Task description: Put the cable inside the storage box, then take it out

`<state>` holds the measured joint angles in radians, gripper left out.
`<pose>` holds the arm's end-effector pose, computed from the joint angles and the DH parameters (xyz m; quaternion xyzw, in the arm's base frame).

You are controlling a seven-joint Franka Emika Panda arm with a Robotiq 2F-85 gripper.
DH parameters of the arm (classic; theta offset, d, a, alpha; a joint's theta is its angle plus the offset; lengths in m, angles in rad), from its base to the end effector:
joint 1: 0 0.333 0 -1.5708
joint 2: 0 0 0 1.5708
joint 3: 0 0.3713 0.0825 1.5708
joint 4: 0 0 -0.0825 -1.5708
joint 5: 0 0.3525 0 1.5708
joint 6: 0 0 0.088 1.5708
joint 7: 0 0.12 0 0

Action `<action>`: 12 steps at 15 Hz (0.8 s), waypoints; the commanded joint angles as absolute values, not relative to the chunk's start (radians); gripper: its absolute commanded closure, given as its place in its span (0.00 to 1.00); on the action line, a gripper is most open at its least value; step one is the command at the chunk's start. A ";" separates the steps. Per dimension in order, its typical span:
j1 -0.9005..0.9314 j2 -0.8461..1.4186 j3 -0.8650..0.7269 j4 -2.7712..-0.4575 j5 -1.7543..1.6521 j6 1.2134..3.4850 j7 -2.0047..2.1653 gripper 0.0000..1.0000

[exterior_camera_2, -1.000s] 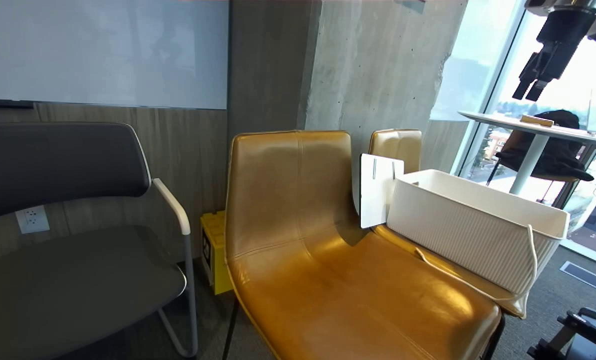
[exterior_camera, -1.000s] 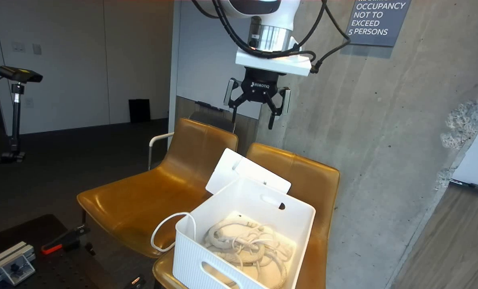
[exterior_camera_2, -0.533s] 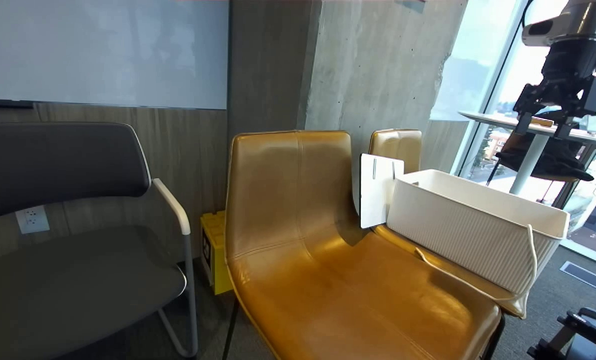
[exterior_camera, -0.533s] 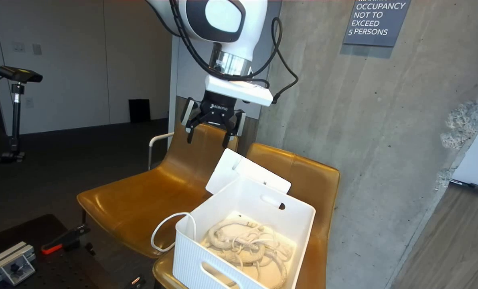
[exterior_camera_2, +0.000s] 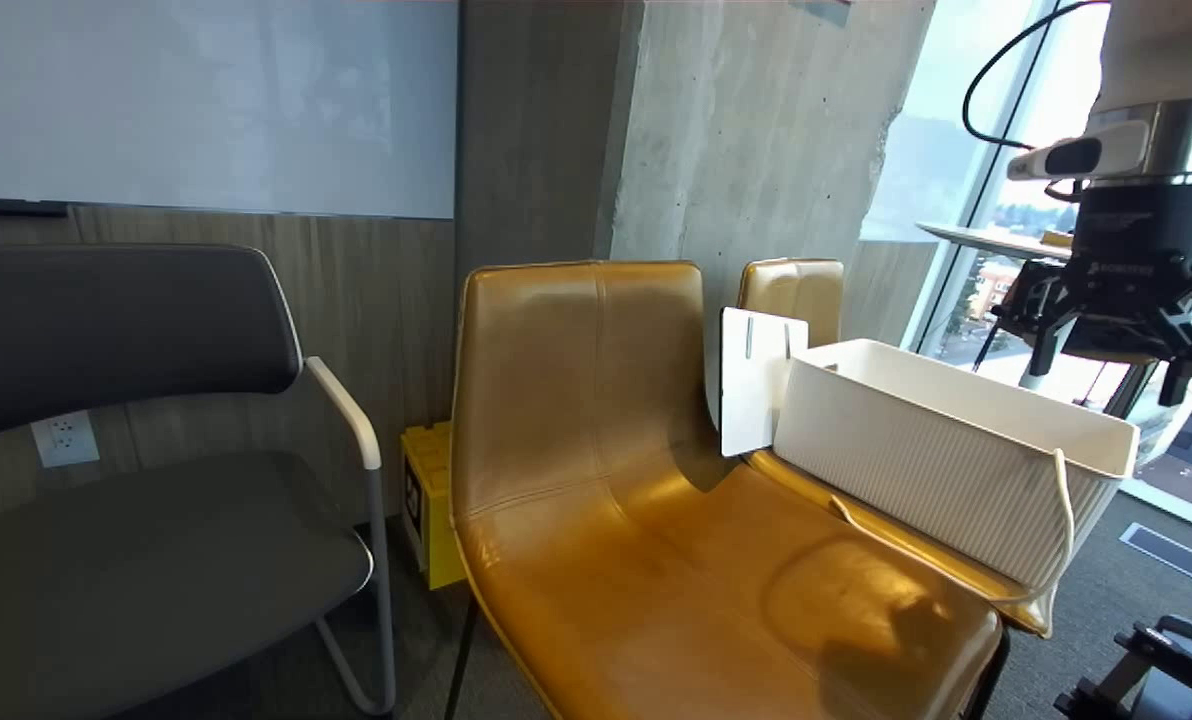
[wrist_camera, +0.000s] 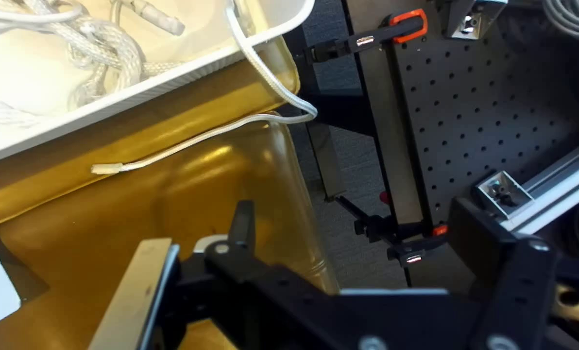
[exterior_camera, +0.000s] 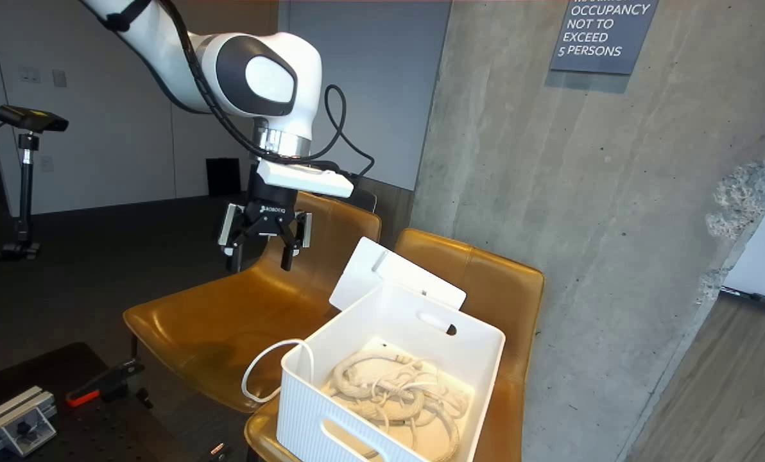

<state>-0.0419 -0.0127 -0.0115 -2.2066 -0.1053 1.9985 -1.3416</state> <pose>0.4744 -0.0330 0.4321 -0.7789 -0.6179 0.1039 0.0277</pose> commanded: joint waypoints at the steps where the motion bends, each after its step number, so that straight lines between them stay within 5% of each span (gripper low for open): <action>1: -0.006 0.034 0.010 -2.286 -0.278 2.182 -1.306 0.00; 12: 0.039 0.131 0.023 -2.400 -0.790 2.256 -1.101 0.00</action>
